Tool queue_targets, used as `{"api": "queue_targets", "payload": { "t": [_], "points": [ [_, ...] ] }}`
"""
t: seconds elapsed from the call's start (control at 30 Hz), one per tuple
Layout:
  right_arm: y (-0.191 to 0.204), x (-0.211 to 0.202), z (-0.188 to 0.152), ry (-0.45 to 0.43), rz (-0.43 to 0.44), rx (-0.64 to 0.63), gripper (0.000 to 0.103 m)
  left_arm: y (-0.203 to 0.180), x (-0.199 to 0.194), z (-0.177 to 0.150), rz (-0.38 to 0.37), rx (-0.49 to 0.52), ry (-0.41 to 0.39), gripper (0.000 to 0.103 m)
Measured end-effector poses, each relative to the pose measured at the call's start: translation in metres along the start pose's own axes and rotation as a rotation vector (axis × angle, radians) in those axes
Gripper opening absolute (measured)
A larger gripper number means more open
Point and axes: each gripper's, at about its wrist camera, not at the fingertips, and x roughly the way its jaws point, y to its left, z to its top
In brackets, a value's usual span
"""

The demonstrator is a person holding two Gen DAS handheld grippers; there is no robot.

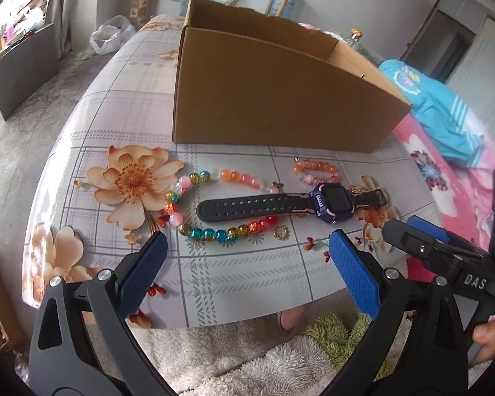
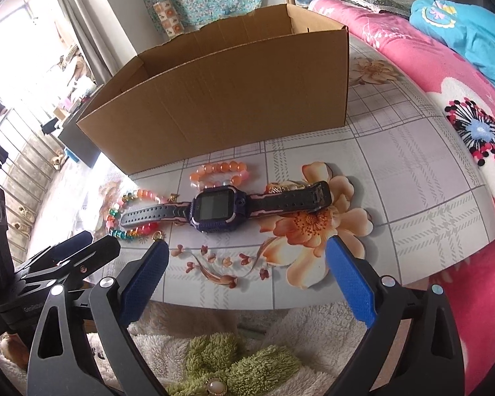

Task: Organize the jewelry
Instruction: 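Close the right gripper on the purple smartwatch body, then grasp the black watch strap with the left gripper beside the right gripper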

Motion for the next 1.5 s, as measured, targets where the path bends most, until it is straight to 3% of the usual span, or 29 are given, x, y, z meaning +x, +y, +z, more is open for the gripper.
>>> {"api": "queue_targets", "payload": {
  "t": [0.1, 0.17, 0.33, 0.4, 0.43, 0.57, 0.87, 1.03, 1.17, 1.5],
  "points": [
    [0.006, 0.004, 0.008, -0.012, 0.017, -0.013, 0.083, 0.001, -0.014, 0.004, 0.027, 0.091, -0.117, 0.095],
    [0.012, 0.008, 0.012, -0.012, 0.029, -0.023, 0.077, 0.0, -0.018, 0.009, 0.044, 0.146, -0.149, 0.095],
    [0.019, 0.023, 0.021, 0.005, 0.024, -0.035, 0.066, 0.01, -0.013, 0.025, 0.021, 0.139, -0.1, 0.095],
    [0.02, 0.028, 0.022, 0.015, 0.032, -0.028, 0.058, 0.013, -0.01, 0.031, 0.005, 0.141, -0.093, 0.082],
    [0.018, 0.031, 0.023, 0.019, 0.033, -0.028, 0.054, 0.012, -0.007, 0.032, -0.004, 0.147, -0.08, 0.068],
    [0.019, 0.041, 0.022, 0.044, 0.027, -0.031, 0.045, 0.011, 0.015, 0.035, -0.041, 0.117, 0.012, 0.047],
    [0.022, 0.048, 0.017, 0.055, 0.014, -0.041, 0.042, 0.016, 0.046, 0.035, -0.042, 0.078, 0.173, 0.048],
    [0.018, 0.048, 0.019, 0.059, 0.028, -0.027, 0.042, 0.014, 0.048, 0.037, -0.047, 0.064, 0.186, 0.058],
    [0.013, 0.048, 0.019, 0.06, 0.045, -0.017, 0.042, 0.009, 0.052, 0.039, -0.055, 0.051, 0.187, 0.059],
    [-0.002, 0.044, 0.014, 0.056, 0.095, 0.001, 0.042, 0.001, 0.059, 0.042, -0.181, -0.048, 0.193, 0.06]
  ]
}}
